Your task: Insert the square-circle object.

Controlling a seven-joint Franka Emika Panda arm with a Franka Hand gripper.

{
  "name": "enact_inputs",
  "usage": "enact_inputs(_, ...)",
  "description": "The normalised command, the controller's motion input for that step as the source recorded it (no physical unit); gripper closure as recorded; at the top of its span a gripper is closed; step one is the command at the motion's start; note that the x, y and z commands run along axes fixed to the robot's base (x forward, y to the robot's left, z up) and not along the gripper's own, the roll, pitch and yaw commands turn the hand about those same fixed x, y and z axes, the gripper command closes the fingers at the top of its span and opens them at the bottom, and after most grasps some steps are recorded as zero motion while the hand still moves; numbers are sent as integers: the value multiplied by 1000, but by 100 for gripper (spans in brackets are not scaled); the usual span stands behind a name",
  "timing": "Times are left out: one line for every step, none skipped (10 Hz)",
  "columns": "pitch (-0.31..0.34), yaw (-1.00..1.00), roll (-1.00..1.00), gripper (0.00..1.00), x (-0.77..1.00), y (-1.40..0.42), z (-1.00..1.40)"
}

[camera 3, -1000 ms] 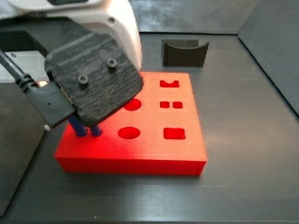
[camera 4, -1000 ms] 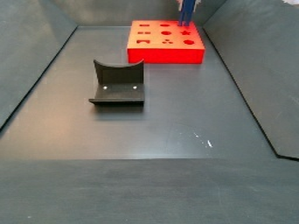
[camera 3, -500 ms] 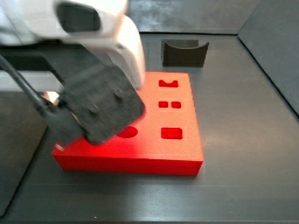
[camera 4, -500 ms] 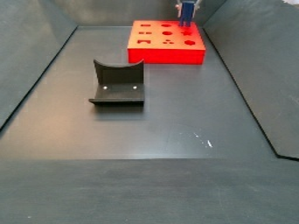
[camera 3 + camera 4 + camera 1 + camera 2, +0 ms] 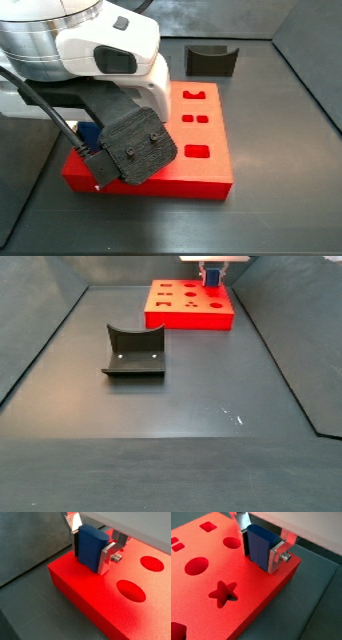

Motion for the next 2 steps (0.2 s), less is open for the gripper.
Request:
enact_inputs(0,0,0,100,-34,0,0)
enact_inputs(0,0,0,100,0,0,0)
